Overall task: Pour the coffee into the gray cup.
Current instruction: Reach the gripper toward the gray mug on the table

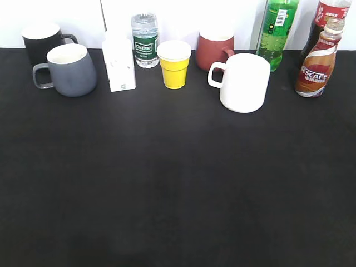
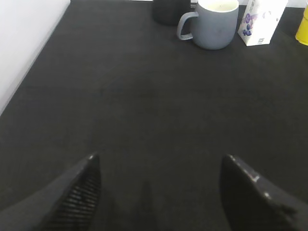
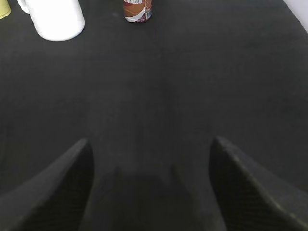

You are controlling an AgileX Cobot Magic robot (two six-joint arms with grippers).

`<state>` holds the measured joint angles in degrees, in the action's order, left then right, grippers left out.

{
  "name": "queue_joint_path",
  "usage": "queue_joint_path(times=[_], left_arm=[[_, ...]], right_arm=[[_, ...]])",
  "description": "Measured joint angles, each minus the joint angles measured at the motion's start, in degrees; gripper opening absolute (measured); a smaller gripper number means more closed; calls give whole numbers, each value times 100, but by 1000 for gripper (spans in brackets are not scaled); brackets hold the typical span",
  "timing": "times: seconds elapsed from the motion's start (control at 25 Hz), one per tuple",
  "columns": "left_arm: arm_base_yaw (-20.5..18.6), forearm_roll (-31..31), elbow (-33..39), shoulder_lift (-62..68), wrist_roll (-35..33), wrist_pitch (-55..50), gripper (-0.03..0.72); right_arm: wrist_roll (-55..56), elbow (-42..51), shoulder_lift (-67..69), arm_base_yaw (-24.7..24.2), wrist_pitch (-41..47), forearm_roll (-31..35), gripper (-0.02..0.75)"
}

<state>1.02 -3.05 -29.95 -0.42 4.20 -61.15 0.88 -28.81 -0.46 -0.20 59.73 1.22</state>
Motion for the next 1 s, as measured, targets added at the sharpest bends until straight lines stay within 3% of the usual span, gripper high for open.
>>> queue_joint_path(times=[0.48, 0.64, 0.72, 0.88, 1.0], left_arm=[[0, 0, -120, 0, 0, 312, 587], [0, -5, -151, 199, 0, 2769, 577], [0, -5, 221, 781, 0, 4248, 577], [0, -57, 1177, 2708, 0, 6956, 524], [0, -107, 1296, 4856, 0, 8773, 503]], right_arm=[[0, 0, 0, 0, -5, 0, 580], [0, 0, 0, 0, -1, 0, 580], [0, 0, 0, 0, -1, 0, 580], [0, 0, 0, 0, -1, 0, 580], [0, 0, 0, 0, -7, 0, 580]])
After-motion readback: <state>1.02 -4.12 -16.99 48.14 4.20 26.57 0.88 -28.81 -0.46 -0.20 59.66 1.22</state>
